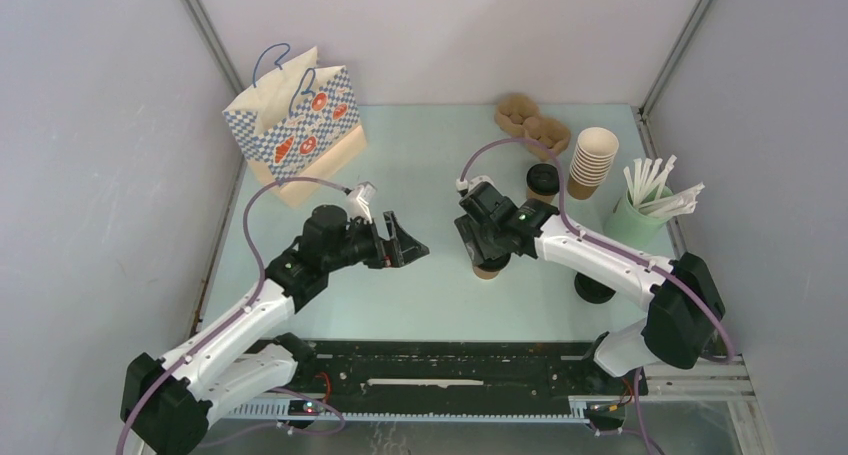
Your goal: Pack the takeout coffee
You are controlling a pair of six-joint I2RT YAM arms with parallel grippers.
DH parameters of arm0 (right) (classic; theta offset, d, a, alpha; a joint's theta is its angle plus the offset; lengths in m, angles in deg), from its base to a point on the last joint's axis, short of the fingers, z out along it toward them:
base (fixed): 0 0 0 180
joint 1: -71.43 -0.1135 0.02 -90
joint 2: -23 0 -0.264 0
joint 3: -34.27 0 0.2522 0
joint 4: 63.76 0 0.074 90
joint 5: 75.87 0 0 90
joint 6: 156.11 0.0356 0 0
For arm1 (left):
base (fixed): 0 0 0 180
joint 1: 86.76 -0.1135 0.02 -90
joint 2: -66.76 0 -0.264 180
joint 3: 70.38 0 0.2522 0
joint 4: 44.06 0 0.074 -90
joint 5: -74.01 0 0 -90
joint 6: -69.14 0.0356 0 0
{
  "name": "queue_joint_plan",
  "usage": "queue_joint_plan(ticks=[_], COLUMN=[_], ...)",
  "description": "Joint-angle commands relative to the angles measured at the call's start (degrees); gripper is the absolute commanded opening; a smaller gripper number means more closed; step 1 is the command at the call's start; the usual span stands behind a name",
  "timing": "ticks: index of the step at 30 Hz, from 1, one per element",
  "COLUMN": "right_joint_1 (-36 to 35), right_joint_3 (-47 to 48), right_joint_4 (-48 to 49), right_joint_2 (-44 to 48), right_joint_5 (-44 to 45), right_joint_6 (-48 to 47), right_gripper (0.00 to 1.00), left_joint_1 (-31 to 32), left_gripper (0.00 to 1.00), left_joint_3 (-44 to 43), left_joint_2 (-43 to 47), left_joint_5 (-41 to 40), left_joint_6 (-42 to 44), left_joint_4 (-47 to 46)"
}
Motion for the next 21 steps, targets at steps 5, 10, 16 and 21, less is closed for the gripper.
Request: queue_joint_plan(ticks=[5,10,16,21], right_joint_1=[0.5,1.4,1.8,2.4], right_joint_3=[0.2,0.2,1.0,1.5], right_joint_4=[3.8,2.6,1.0,0.2], right_joint_2=[1.1,0.5,1.7,0.9], right_joint_5=[-0.5,-0.7,-1.1,-2.0], right_joint_6=[-1.2,-0.9,-0.8,-0.7], right_gripper=[0.62,0.62,0.63,0.63], left_joint_1=[-0.3,-0.4,-0.3,-0.4], left_gripper=[1.00,1.00,1.00,1.00], left_joint_3=[4.1,3.9,3.8,3.9], left_joint_2=[4.5,4.3,3.5,3.5], left_joint_5=[0.8,1.5,2.2,2.6], left_joint_6=[-2.2,-1.0,-0.2,-0.4], left_joint_4=[-5.4,-4.4,-4.1,-4.9])
